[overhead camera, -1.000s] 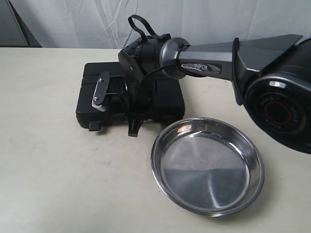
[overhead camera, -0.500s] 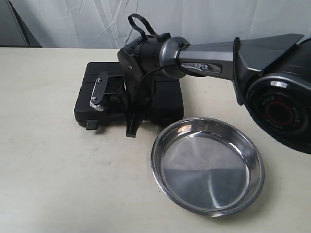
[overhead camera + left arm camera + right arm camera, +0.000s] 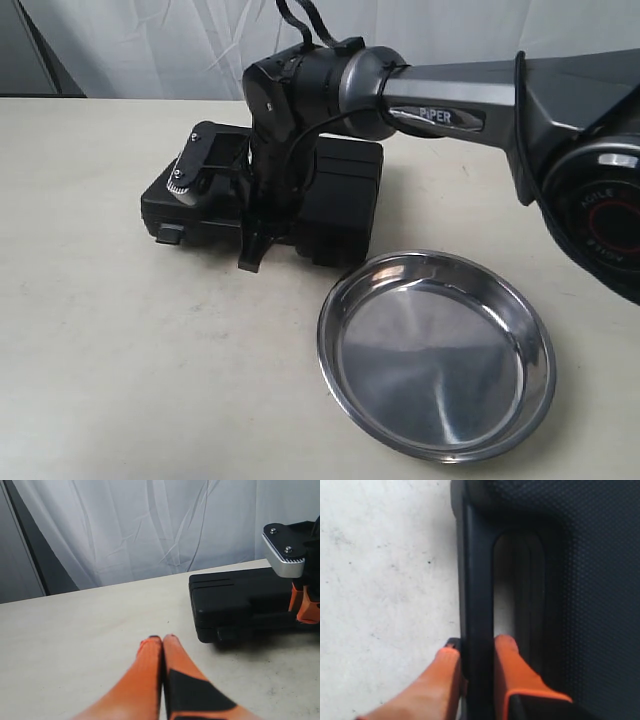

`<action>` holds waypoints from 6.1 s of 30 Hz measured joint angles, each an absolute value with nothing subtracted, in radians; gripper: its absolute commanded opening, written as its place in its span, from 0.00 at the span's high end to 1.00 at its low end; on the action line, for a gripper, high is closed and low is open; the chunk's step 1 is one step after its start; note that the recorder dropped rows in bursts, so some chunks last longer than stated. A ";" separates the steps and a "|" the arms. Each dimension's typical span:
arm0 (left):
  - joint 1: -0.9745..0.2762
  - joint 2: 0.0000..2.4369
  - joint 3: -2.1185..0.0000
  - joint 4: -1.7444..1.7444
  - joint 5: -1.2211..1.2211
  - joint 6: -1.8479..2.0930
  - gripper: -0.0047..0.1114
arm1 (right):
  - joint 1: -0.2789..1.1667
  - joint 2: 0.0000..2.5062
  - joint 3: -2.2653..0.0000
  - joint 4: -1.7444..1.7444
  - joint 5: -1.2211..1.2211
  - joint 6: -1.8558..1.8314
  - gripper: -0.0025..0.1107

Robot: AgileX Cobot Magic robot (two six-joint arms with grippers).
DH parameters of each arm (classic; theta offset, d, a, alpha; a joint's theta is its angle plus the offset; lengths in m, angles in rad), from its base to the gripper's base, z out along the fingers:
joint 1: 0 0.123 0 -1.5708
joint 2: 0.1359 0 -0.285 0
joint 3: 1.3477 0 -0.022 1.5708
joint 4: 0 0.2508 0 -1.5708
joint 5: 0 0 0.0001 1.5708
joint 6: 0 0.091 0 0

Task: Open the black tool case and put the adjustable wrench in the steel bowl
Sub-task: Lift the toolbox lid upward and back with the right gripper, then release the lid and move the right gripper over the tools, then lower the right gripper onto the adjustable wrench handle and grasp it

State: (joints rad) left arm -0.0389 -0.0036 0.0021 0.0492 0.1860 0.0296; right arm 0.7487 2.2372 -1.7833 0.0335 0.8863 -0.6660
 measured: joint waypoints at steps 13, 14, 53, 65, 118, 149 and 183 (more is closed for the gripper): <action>-0.039 -0.004 0.002 0.049 0.186 0.030 0.96 | 0.749 2.274 -1.783 0.187 0.887 -0.662 0.98; -0.039 -0.004 0.002 0.049 0.186 0.030 0.96 | 0.749 2.282 -1.783 0.195 0.887 -0.662 0.98; -0.039 -0.004 0.002 0.049 0.186 0.030 0.96 | 0.743 1.975 -1.783 0.197 0.743 -0.623 0.98; -0.039 -0.004 0.002 0.049 0.186 0.030 0.96 | 0.680 1.971 -1.792 -0.141 0.690 -0.486 0.98; -0.039 -0.004 0.002 0.049 0.186 0.030 0.96 | 0.647 2.167 -1.790 -0.348 1.007 -0.207 0.98; -0.039 -0.004 0.002 0.049 0.186 0.030 0.96 | 0.694 2.244 -1.790 0.131 0.689 -0.439 0.66; -0.039 -0.004 0.002 0.049 0.186 0.030 0.96 | 0.734 2.338 -1.790 0.090 0.742 -0.396 0.63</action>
State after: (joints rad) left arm -0.0389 -0.0036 0.0021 0.0492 0.1860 0.0296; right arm 0.7337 2.3383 -1.7902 0.0895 0.7419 -0.3961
